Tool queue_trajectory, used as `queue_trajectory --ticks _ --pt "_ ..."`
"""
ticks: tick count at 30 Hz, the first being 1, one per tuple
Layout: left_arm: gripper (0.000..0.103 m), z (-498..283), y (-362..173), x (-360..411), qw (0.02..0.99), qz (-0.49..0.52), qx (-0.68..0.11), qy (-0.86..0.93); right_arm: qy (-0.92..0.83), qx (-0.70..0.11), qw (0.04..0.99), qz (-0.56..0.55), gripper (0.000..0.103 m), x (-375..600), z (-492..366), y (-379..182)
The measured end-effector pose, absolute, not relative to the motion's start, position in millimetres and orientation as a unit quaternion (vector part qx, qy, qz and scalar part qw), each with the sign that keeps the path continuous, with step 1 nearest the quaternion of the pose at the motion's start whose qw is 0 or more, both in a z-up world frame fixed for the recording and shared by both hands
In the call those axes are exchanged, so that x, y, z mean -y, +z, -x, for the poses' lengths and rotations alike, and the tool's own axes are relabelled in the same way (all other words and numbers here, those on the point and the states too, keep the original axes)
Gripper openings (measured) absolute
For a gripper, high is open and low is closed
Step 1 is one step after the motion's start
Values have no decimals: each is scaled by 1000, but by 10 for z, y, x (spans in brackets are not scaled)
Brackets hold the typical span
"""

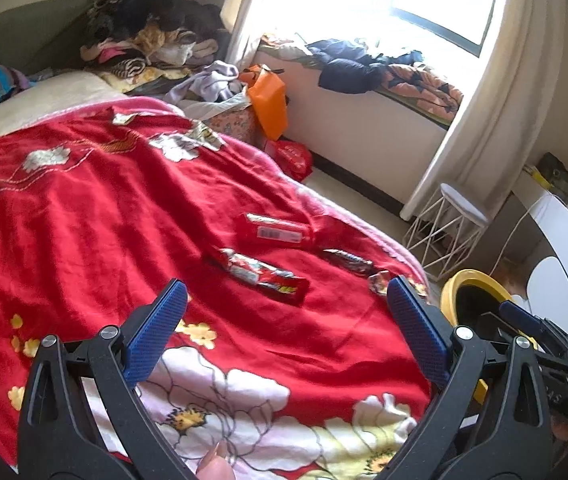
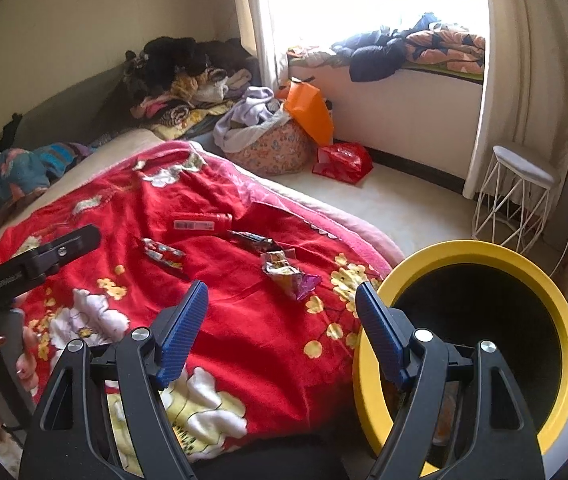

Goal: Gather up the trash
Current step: 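Move both tools back toward the remaining wrappers on the bedspread, then grasp the red candy wrapper with the left tool while the right tool grasps the clear snack packet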

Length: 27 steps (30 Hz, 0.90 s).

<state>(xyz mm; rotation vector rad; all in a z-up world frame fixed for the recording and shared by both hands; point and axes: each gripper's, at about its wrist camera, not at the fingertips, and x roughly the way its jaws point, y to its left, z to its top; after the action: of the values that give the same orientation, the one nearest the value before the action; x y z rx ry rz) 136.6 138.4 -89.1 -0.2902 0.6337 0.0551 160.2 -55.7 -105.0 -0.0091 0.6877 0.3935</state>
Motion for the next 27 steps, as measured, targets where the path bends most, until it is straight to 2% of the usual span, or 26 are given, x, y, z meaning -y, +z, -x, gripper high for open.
queue_trajectory --ticks 9,21,26,27 --pt "92 -1546 -1123 -1564 924 172 -341 39 193 -373 907 8 73 428 -2008 -1271" --pt "74 -1970 -1418 -1727 896 238 -373 40 171 -432 885 12 72 231 -2432 -1640" --pt "69 -2172 -1523 -1779 880 267 -388 51 168 -451 876 11 60 144 -2566 -1743" --pt "69 -2202 -1553 -1795 878 268 -392 58 167 -456 874 10 49 125 -2595 -1770"
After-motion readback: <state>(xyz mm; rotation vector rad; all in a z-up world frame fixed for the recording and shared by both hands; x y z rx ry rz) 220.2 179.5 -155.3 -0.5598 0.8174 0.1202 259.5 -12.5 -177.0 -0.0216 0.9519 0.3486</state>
